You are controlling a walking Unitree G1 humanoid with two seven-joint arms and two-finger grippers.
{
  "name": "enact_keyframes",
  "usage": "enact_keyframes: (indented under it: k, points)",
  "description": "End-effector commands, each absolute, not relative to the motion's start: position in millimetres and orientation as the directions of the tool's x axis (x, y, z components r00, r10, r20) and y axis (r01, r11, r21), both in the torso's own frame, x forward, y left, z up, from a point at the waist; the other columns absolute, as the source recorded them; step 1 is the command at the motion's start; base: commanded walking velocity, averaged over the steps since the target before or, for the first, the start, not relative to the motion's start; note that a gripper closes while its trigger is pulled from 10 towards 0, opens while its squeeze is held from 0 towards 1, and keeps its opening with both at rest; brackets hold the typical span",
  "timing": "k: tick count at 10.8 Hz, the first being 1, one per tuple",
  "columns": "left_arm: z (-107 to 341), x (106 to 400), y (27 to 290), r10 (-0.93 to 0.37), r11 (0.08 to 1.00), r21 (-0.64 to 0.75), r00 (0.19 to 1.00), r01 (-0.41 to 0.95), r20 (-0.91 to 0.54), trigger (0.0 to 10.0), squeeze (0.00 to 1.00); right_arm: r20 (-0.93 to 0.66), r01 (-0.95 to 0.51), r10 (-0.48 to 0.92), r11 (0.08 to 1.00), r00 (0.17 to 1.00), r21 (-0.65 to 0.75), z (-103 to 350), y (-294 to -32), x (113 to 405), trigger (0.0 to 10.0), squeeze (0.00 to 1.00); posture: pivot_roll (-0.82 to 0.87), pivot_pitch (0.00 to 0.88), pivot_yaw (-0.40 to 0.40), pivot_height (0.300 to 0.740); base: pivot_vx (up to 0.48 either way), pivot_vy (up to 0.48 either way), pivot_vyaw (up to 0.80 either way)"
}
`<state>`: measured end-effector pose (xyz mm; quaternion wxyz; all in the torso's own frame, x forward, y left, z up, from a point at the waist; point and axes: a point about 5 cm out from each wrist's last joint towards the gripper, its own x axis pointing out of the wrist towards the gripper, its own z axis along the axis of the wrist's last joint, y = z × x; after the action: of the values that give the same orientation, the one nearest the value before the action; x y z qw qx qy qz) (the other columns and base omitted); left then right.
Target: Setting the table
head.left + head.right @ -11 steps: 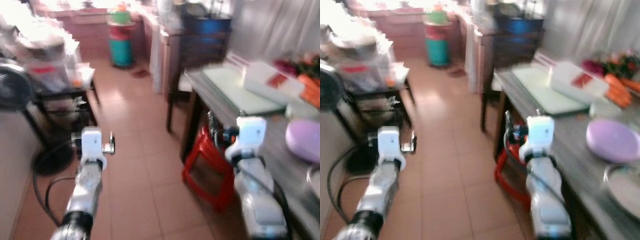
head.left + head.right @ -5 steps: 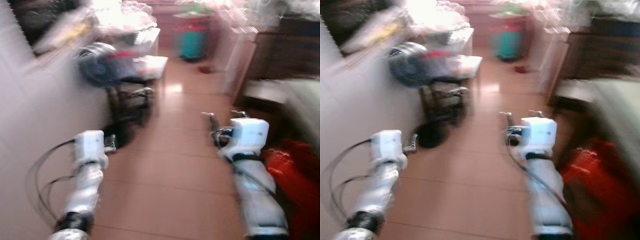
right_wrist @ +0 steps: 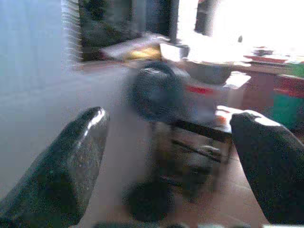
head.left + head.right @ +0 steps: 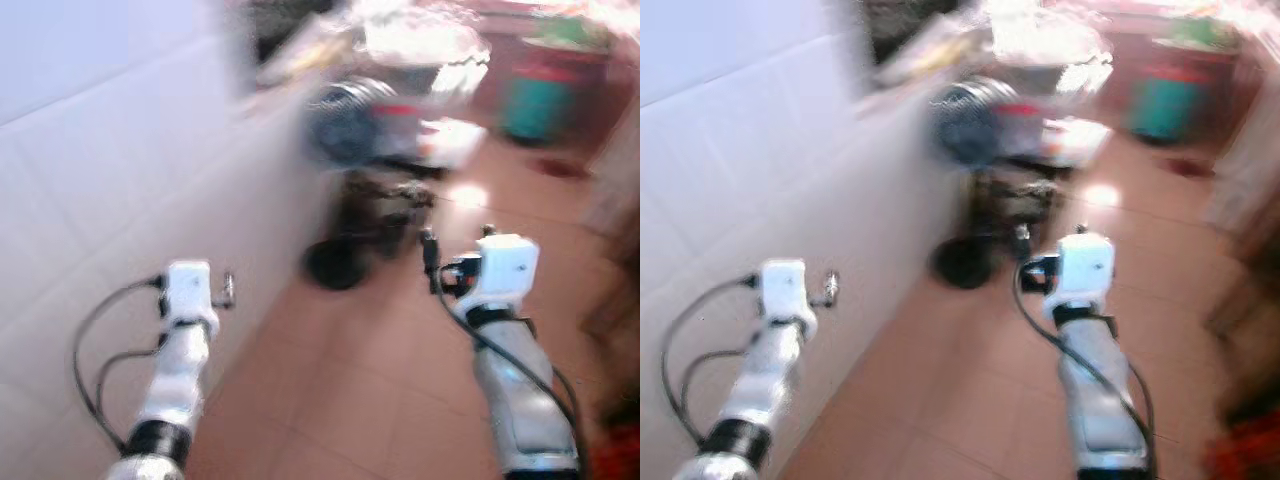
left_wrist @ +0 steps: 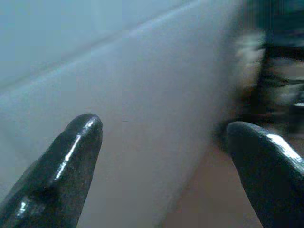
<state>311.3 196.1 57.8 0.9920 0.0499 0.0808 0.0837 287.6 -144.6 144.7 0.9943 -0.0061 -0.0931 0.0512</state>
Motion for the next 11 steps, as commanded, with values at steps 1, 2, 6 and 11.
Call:
enact_keyframes:
  k: [1,2,6,11]
  points:
    - [63,315,191,0.161,0.983,0.111,0.978,-0.147,-0.133,10.0,0.0,0.19,-0.087,0.092,0.996,0.977,-0.037,147,-151,288,10.0,0.0,0.07,0.0,0.009,0.74,0.0,0.394,0.78]
    - [63,315,191,0.161,0.983,0.111,0.978,-0.147,-0.133,10.0,0.0,0.19,-0.087,0.092,0.996,0.977,-0.037,147,-151,288,10.0,0.0,0.07,0.0,0.009,0.74,0.0,0.394,0.78]
    - [-12,286,156,-0.155,0.981,0.011,0.819,0.194,-0.552,10.0,0.0,-0.103,0.089,-0.093,0.995,0.99,-0.043,72,-185,302,10.0,0.0,0.08,0.0,-0.008,0.74,0.0,-0.006,0.2]
    - [-15,285,158,-0.175,0.981,-0.035,0.803,0.189,-0.57,10.0,0.0,-0.112,0.097,-0.103,0.994,0.988,-0.056,60,-187,303,10.0,0.0,0.08,0.0,-0.007,0.74,0.0,-0.185,0.0]
